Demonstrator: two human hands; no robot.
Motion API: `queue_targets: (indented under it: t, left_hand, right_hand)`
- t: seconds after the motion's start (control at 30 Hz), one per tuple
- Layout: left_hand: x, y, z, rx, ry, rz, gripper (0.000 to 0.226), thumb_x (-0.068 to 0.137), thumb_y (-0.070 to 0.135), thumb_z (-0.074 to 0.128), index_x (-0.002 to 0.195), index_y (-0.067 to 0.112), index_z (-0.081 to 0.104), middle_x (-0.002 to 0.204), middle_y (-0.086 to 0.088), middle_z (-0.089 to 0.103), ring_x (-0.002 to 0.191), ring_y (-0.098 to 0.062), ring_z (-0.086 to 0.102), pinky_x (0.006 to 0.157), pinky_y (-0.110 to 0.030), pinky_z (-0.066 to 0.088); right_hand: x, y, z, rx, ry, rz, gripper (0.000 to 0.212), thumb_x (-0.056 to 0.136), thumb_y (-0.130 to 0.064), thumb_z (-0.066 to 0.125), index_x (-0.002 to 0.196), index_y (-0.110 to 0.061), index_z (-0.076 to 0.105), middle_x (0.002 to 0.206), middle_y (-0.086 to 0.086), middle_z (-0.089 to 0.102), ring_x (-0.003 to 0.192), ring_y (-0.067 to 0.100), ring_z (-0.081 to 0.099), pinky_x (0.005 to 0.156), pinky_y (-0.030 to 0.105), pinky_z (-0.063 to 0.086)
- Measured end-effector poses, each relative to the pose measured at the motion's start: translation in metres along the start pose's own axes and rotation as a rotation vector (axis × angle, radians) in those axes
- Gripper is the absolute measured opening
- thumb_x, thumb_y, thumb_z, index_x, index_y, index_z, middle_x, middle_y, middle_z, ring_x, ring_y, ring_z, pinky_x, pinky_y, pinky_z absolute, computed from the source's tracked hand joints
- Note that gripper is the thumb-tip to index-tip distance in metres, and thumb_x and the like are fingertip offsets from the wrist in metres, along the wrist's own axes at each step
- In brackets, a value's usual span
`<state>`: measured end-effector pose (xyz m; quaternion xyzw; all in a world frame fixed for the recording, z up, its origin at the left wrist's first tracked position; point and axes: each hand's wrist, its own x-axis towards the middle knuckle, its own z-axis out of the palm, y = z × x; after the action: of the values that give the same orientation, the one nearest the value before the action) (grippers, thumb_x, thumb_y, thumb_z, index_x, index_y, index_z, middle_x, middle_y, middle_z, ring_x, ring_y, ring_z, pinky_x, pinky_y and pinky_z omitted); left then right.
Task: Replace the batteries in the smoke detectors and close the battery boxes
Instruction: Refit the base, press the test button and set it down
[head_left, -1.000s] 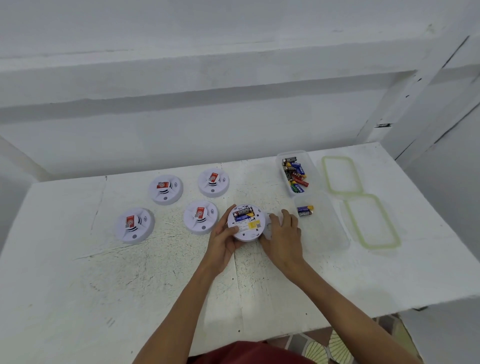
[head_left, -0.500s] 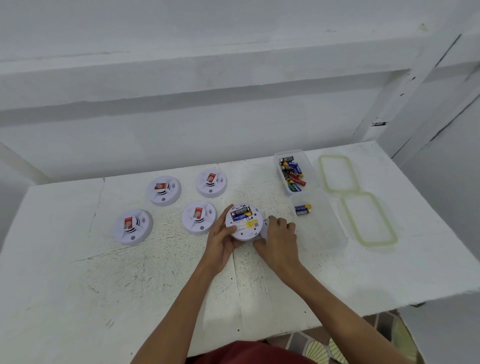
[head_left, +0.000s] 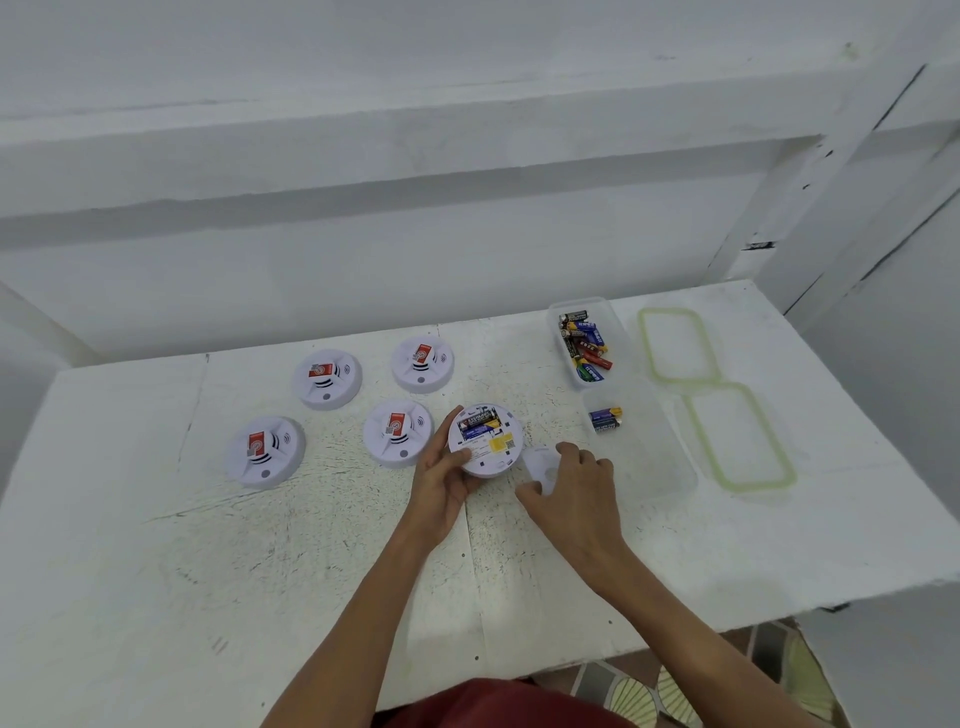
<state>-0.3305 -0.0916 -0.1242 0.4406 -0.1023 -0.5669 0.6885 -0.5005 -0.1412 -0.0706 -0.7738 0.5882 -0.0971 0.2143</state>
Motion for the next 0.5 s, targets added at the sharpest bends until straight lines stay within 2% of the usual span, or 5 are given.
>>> queue_targets:
  t: [0.1,0.23,0.33,0.5]
  left_hand:
    - [0.0,0.001,0.001,0.008,-0.007,-0.002,0.065,0.09,-0.003,0.058,0.152,0.016,0.048,0.146,-0.01,0.061,0.133,-0.037,0.059,0.1,-0.059,0.055]
    - [0.0,0.0,-0.001,-0.031,-0.005,-0.004,0.062,0.096,-0.009,0.049,0.153,0.016,0.046,0.147,-0.01,0.061,0.133,-0.039,0.059,0.098,-0.059,0.056]
    - [-0.002,0.002,0.002,-0.025,-0.011,0.002,0.064,0.093,-0.006,0.054,0.153,0.015,0.046,0.146,-0.011,0.061,0.132,-0.038,0.06,0.096,-0.058,0.058]
    - [-0.002,0.002,0.003,-0.016,-0.014,0.012,0.066,0.091,-0.004,0.056,0.153,0.013,0.045,0.146,-0.013,0.061,0.132,-0.041,0.059,0.09,-0.054,0.061]
  right_hand:
    - [-0.002,0.0,-0.004,0.058,0.029,0.001,0.063,0.082,-0.036,0.063,0.136,-0.009,0.047,0.122,0.006,0.057,0.102,0.018,0.039,0.079,0.024,0.034]
    - [0.0,-0.004,-0.005,0.116,0.087,-0.034,0.064,0.081,-0.033,0.065,0.138,-0.009,0.047,0.126,0.007,0.058,0.108,0.021,0.042,0.079,0.023,0.034]
    - [0.002,-0.007,-0.005,0.135,0.122,-0.047,0.066,0.082,-0.033,0.068,0.139,-0.008,0.047,0.13,0.007,0.057,0.112,0.023,0.045,0.082,0.024,0.037]
    - [0.008,-0.015,0.002,0.141,0.115,-0.102,0.069,0.083,-0.039,0.068,0.14,-0.009,0.044,0.131,0.005,0.055,0.114,0.019,0.042,0.082,0.021,0.039]
